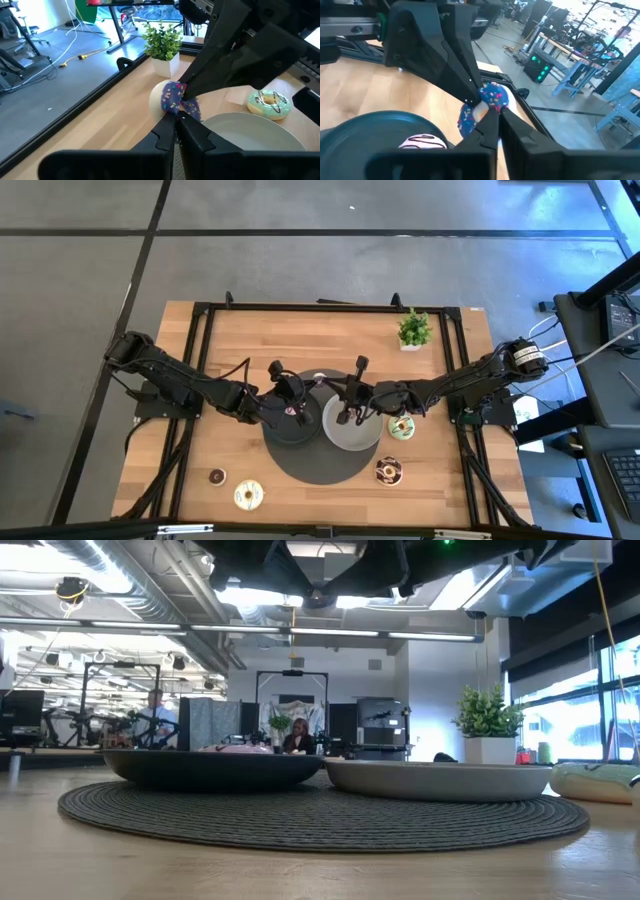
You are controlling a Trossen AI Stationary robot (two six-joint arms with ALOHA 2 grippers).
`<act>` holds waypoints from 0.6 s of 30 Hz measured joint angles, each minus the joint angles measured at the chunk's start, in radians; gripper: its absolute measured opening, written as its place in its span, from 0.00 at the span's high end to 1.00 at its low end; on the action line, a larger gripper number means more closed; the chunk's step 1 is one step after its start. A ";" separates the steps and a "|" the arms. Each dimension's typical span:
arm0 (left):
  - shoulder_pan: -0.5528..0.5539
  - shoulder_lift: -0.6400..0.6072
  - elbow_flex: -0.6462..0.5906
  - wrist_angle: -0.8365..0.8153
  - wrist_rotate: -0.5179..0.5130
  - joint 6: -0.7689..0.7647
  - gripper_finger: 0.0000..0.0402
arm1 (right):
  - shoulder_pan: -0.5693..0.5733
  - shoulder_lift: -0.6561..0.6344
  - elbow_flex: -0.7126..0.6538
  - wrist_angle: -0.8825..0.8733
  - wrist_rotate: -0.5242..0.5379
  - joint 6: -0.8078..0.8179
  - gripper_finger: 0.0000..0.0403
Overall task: Pick & Place donuts
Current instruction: Put the small blue donut on the gray plate
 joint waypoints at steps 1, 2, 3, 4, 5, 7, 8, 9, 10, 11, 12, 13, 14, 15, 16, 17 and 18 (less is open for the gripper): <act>0.000 0.000 0.000 0.000 -0.003 0.000 0.97 | 0.000 0.000 0.000 0.000 0.001 -0.001 0.98; 0.000 0.000 0.000 0.000 -0.007 -0.001 0.97 | 0.000 0.000 0.000 0.000 0.002 -0.001 0.98; 0.000 0.000 0.000 0.000 -0.009 -0.001 0.97 | 0.000 0.000 0.000 0.000 0.002 0.000 0.98; 0.000 0.000 0.000 0.000 -0.009 0.002 0.97 | 0.000 0.000 0.000 0.000 0.002 0.000 0.98; 0.000 0.000 0.000 0.000 -0.009 0.011 0.97 | 0.000 0.000 0.000 0.000 0.002 0.000 0.98; 0.000 0.000 0.000 0.000 -0.011 0.021 0.96 | 0.000 0.000 0.000 0.000 0.003 0.000 0.98; 0.000 0.000 0.000 0.000 -0.012 0.023 0.96 | 0.000 0.000 0.000 0.000 0.003 0.000 0.98; 0.000 0.000 0.000 0.000 -0.012 0.025 0.95 | 0.000 0.000 0.000 -0.002 0.005 0.000 0.98; 0.000 0.000 0.000 0.000 -0.015 0.031 0.94 | 0.000 -0.002 0.000 -0.004 0.012 0.000 0.98; 0.000 -0.001 0.000 0.000 -0.018 0.037 0.92 | 0.001 -0.004 0.000 -0.008 0.025 0.000 0.98; 0.000 -0.005 0.000 -0.005 -0.018 0.039 0.90 | 0.001 -0.009 0.000 -0.017 0.044 -0.001 0.98; 0.000 -0.008 0.000 -0.009 -0.014 0.039 0.88 | 0.003 -0.016 0.000 -0.032 0.060 0.000 0.98; 0.000 -0.013 0.000 -0.009 -0.001 0.040 0.85 | 0.006 -0.028 0.000 -0.059 0.069 0.004 0.98; -0.001 -0.021 0.000 -0.019 0.009 0.041 0.83 | 0.009 -0.039 0.000 -0.090 0.075 0.019 0.98; -0.002 -0.028 0.000 -0.027 0.019 0.040 0.80 | 0.013 -0.049 0.001 -0.117 0.076 0.043 0.98; -0.002 -0.036 0.000 -0.035 0.031 0.039 0.77 | 0.019 -0.061 0.002 -0.164 0.074 0.072 0.98; -0.002 -0.046 0.000 -0.061 0.036 0.033 0.75 | 0.026 -0.075 0.002 -0.229 0.073 0.105 0.98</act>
